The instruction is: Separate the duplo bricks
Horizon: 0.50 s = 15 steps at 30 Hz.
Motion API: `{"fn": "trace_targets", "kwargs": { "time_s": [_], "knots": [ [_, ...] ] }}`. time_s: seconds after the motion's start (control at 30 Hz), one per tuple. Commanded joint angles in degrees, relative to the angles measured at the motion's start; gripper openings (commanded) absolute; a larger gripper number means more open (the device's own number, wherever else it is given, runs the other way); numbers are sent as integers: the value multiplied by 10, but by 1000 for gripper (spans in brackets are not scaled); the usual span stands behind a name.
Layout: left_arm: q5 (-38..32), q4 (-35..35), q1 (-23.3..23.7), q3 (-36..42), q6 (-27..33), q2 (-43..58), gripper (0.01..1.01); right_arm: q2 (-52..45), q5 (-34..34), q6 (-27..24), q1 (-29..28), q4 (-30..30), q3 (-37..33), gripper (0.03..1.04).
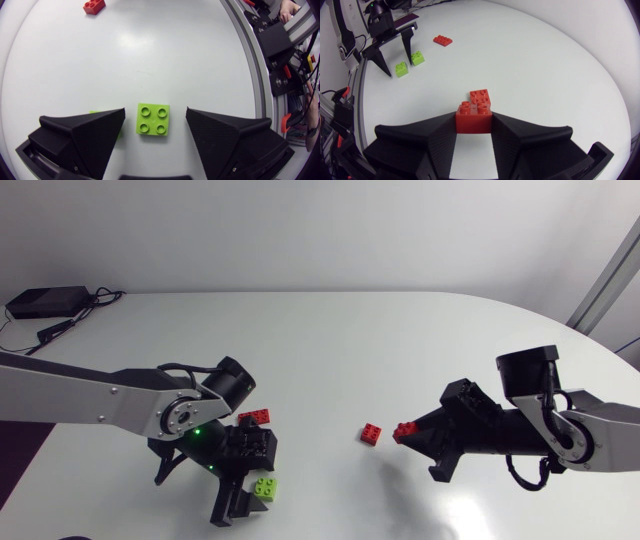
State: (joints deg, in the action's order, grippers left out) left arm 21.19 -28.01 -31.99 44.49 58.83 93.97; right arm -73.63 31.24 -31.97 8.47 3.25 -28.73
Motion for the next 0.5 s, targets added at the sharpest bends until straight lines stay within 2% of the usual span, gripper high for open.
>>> {"fn": "trace_targets", "kwargs": {
  "time_s": [0.0,0.17,0.47],
  "knots": [
    [7,-5,1,-5,-7,-25,948,-23,-3,-38,-14,8,15,300],
    [13,-5,13,-1,-11,-37,972,-58,-2,-68,-17,-8,25,305],
    [13,-6,33,-1,-14,-56,974,-131,-6,-65,-6,-81,38,308]
  ]
}}
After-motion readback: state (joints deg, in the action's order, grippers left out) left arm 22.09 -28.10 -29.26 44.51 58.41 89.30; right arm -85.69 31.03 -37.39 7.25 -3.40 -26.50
